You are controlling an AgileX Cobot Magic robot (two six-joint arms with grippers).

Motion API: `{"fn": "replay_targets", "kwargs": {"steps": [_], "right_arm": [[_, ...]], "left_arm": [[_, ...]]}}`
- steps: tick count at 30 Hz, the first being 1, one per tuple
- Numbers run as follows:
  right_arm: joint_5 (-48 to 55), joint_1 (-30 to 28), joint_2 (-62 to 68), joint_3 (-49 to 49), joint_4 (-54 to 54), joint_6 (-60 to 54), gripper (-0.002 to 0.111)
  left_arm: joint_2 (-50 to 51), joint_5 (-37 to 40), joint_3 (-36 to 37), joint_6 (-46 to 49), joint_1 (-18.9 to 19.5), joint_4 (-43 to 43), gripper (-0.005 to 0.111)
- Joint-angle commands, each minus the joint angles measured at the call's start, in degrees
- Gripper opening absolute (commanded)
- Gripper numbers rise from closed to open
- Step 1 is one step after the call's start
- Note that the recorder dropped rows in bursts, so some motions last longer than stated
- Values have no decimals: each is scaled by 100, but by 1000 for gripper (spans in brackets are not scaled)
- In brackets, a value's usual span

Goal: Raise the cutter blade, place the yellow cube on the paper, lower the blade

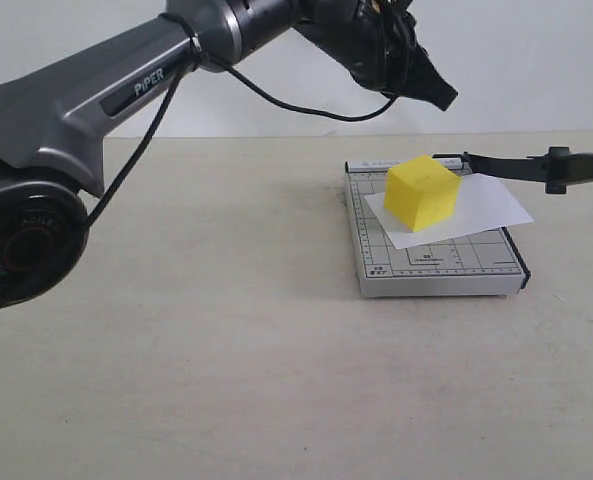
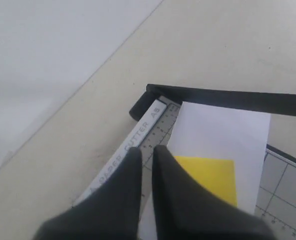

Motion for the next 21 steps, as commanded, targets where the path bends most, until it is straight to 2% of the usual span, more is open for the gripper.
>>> {"fn": "replay_targets", "kwargs": {"steps": [1, 7, 12, 21], "right_arm": [[-49, 4, -9, 4, 4, -31, 0], [-26, 4, -9, 4, 4, -31, 0], [-26, 4, -9, 4, 4, -31, 0], [-26, 4, -9, 4, 4, -31, 0]], "left_arm": [[-84, 250, -24, -881, 64, 102, 4], [-84, -220, -24, -1741, 77, 174, 4], [-84, -368, -12, -2035, 77, 212, 4], [-224, -624, -12, -3481, -59, 1581, 4]]}}
